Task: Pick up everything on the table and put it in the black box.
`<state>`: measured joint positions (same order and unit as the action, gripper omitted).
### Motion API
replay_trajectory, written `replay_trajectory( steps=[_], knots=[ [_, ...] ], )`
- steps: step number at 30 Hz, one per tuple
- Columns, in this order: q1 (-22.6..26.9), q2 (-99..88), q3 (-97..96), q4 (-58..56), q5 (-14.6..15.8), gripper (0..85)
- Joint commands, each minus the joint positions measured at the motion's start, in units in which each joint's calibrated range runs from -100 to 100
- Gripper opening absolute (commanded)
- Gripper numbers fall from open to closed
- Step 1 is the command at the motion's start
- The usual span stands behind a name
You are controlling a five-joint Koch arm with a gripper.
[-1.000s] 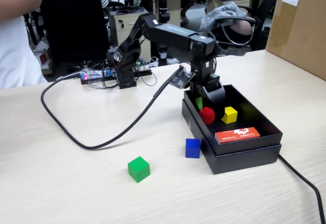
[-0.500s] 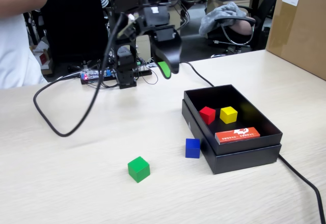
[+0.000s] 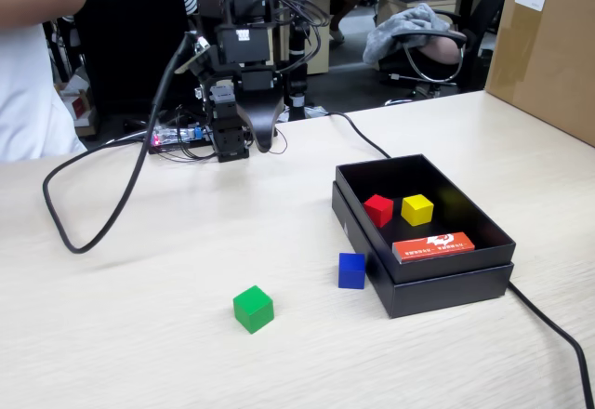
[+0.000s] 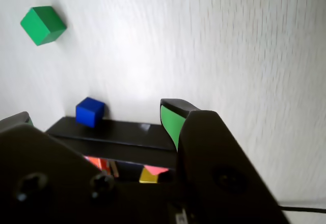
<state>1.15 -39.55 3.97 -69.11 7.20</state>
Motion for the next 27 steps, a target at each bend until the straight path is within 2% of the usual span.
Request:
replay_trajectory(
  steps=[1, 6, 13, 27],
  knots=[
    [0.2, 6.8, 8.9, 1.9, 1.4, 49.3],
    [1.2, 25.4, 25.7, 0.8, 3.2, 48.0],
    [3.4, 51.2, 45.1, -2.3, 4.0, 48.0],
    [4.5, 78.4, 62.1, -5.0, 4.3, 48.0]
  ],
)
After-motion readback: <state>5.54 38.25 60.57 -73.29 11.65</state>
